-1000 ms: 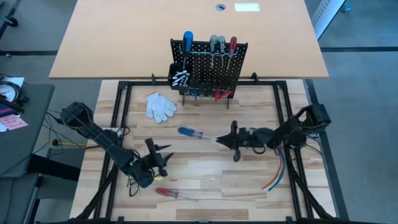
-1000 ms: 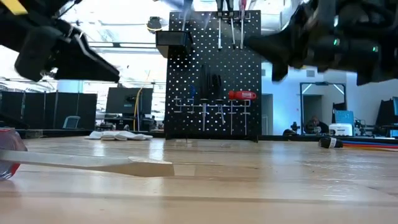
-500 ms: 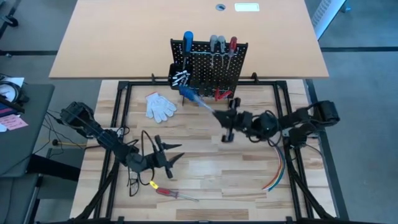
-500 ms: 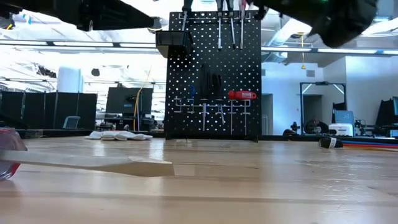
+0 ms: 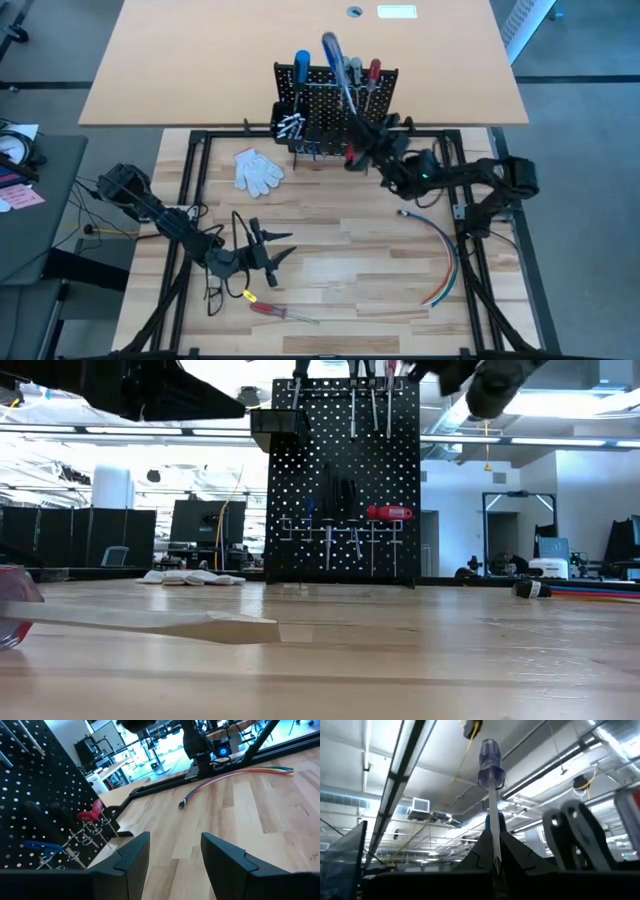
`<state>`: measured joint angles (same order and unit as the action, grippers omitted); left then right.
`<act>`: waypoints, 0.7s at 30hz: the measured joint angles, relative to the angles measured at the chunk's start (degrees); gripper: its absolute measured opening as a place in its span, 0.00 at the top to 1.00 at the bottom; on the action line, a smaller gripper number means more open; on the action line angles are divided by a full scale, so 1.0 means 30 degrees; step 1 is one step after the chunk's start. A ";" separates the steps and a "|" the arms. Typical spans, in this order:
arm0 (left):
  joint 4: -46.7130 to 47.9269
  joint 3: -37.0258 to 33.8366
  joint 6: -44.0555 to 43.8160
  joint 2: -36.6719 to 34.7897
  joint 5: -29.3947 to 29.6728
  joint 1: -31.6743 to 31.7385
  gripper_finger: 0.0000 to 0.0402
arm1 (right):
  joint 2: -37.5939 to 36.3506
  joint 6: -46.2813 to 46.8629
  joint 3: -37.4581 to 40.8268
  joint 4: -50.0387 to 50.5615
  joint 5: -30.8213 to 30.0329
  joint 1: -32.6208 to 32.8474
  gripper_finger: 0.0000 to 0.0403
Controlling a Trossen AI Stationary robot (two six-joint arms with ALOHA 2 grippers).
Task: Hang tools onto peg board
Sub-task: Hang the blue transparent screwdriver on the pegboard
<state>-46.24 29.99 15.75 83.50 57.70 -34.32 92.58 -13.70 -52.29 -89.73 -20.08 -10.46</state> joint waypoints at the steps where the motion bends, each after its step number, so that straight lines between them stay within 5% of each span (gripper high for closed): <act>1: -0.0008 -0.0005 -0.0001 0.0000 0.0005 0.0050 0.57 | 0.0431 0.0541 -0.0253 -0.0016 -0.0069 -0.0179 0.96; 10: 0.0283 0.0002 -0.0432 0.0000 0.0013 0.0099 0.57 | 0.4539 0.1587 -0.3198 -0.0050 -0.1676 -0.0858 0.96; 21: 0.0765 0.0002 -0.0792 0.0000 0.0013 0.0099 0.57 | 0.4910 0.0926 -0.3701 -0.0011 -0.4264 -0.1333 0.96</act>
<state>-43.94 30.00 13.37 83.50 57.74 -34.02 107.31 -10.92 -63.40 -89.77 -32.87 -14.46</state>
